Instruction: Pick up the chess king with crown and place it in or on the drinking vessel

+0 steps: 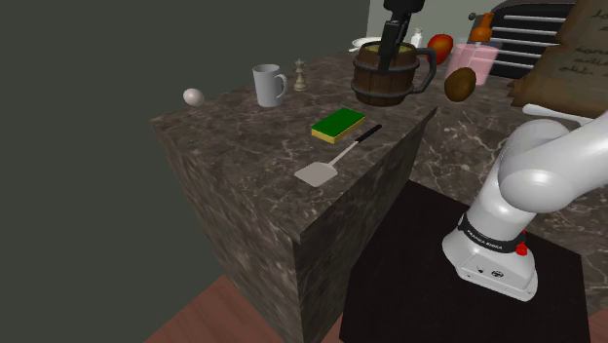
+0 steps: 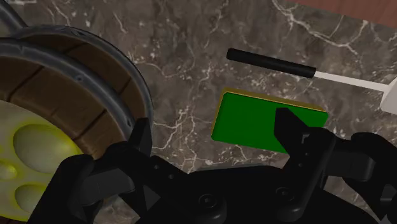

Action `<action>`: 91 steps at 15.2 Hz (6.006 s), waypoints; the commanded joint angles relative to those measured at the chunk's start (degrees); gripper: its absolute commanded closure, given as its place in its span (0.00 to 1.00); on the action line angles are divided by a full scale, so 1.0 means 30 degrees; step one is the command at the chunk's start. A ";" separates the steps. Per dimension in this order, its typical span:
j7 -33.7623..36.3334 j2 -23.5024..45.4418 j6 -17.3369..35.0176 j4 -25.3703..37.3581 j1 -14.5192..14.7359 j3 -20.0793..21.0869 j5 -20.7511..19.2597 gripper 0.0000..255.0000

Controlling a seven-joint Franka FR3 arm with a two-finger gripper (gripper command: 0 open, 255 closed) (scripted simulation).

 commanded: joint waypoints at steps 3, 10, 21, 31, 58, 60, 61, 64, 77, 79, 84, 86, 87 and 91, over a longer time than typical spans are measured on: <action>-0.0202 0.1206 0.1002 0.0417 -0.0099 -0.0229 -0.0073 0.00; -0.0923 0.5652 0.3926 0.2673 -0.0343 -0.0982 -0.0099 0.00; -0.2241 1.3080 0.6371 0.8749 -0.0613 -0.1944 0.0708 0.00; -0.2673 1.5802 0.7914 1.0223 -0.0753 -0.2106 0.1166 0.00; -0.2624 1.5964 0.6210 1.2089 -0.0760 -0.2112 0.1154 1.00; -0.2612 1.6018 0.5681 1.2672 -0.0764 -0.2115 0.1152 1.00; -0.2606 1.6052 0.5413 1.2974 -0.0766 -0.2117 0.1152 1.00; -0.2590 1.6186 0.4599 1.3921 -0.0774 -0.2122 0.1155 1.00; -0.2541 1.7417 0.0760 1.8989 -0.0845 -0.2154 0.1232 1.00; -0.2535 1.7732 0.0096 1.9967 -0.0866 -0.2161 0.1256 1.00; -0.2521 1.8757 -0.1730 2.2816 -0.0940 -0.2180 0.1341 1.00; -0.2514 1.9305 -0.2562 2.4195 -0.0984 -0.2187 0.1389 1.00; -0.2509 1.9623 -0.3013 2.4964 -0.1011 -0.2190 0.1418 1.00; -0.2474 2.1472 -0.5277 2.9075 -0.1188 -0.2192 0.1586 1.00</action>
